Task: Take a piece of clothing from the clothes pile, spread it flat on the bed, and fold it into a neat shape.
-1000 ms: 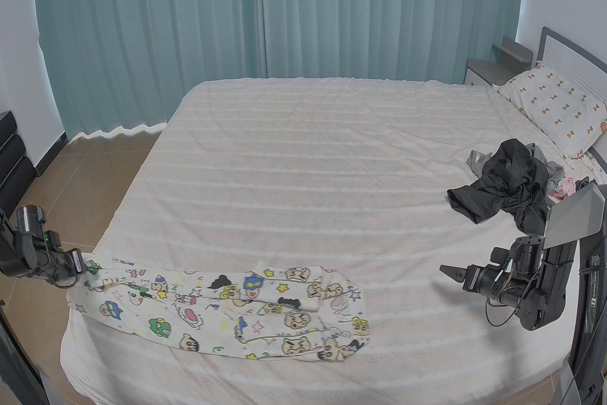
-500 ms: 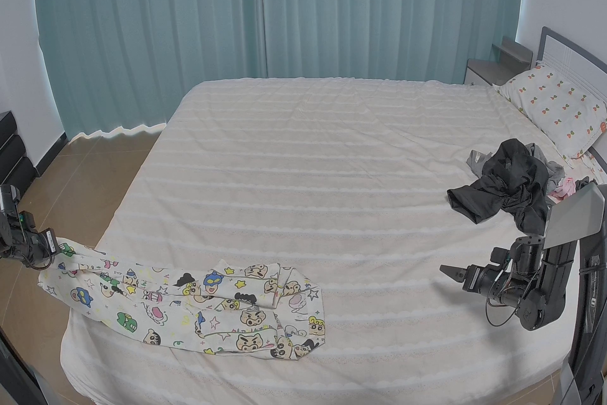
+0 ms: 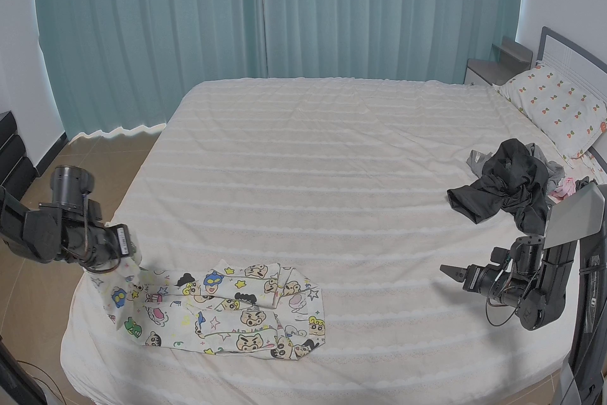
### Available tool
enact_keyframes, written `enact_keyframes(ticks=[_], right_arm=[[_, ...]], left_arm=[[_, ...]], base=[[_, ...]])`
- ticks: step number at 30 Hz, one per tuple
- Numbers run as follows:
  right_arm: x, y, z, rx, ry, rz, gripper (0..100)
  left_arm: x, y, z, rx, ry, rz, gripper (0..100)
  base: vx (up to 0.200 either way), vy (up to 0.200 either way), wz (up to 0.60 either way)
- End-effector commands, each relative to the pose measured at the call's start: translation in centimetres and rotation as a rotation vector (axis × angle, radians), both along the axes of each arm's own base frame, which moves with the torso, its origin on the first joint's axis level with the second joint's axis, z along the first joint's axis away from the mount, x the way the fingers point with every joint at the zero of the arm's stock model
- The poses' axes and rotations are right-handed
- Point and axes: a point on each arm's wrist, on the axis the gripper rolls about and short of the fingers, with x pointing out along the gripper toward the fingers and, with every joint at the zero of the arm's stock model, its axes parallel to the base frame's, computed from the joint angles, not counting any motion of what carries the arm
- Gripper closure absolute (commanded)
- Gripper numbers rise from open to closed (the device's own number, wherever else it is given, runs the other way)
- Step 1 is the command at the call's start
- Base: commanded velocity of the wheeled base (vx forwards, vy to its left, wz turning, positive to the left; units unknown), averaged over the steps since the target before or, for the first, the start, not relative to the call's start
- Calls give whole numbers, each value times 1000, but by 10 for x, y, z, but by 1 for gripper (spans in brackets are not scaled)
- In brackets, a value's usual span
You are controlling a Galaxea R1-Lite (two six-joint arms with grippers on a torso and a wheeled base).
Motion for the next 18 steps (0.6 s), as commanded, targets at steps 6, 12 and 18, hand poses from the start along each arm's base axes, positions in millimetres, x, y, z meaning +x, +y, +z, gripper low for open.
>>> enact_keyframes(ticks=[6, 12, 18], right_arm=[[1, -1, 1, -1, -12, -1, 0], [0, 0, 1, -1, -10, 0, 0], [0, 1, 1, -2, -11, 4, 0]], left_arm=[[-1, -142, -24, -21, 12, -126, 100], [7, -173, -42, -28, 38, -161, 100], [11, -194, -38, -125, 22, -132, 100]], base=[[0, 0, 0], [0, 0, 0], [0, 0, 0]])
